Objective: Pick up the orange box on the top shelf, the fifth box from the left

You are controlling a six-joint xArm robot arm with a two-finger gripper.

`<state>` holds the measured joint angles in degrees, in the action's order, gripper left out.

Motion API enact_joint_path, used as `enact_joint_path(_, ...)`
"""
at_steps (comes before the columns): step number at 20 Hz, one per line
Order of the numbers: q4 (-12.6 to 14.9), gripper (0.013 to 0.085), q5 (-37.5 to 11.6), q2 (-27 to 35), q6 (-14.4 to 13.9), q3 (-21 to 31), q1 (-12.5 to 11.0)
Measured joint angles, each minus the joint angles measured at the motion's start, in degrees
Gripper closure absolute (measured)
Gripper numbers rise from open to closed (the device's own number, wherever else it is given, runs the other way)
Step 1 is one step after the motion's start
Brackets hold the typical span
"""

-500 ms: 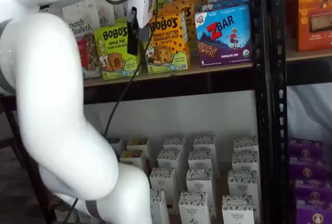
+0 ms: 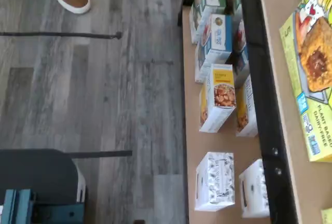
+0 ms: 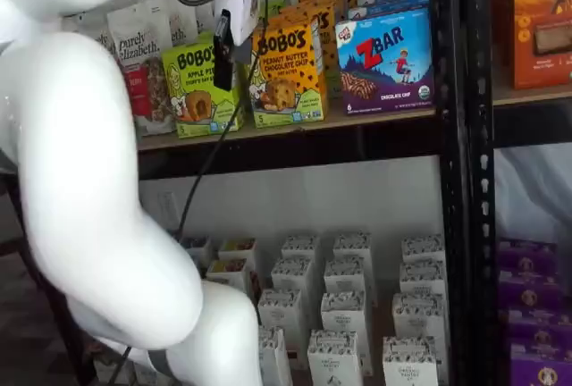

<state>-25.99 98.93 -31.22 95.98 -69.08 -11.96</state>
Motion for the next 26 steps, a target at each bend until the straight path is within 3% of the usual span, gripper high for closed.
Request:
enact_joint_path(5, -0.66, 0.0130, -0.53, -1.31, 1.42, 0.27, -2.18)
enact_joint_path(9, -1.64, 0.0130, -5.05, -2.79, 2.84, 1.81, -3.80)
enact_joint_path(18, -4.40, 0.0130, -12.94, -1.21, 4.39, -0.35, -6.00)
enact_joint_path(21, -1.93, 0.0130, -15.99, -0.38, 4.51, -1.88, -5.22)
enact_joint_path(26, 1.50, 0.0130, -14.34, 2.82, 4.39, -5.98, -4.45)
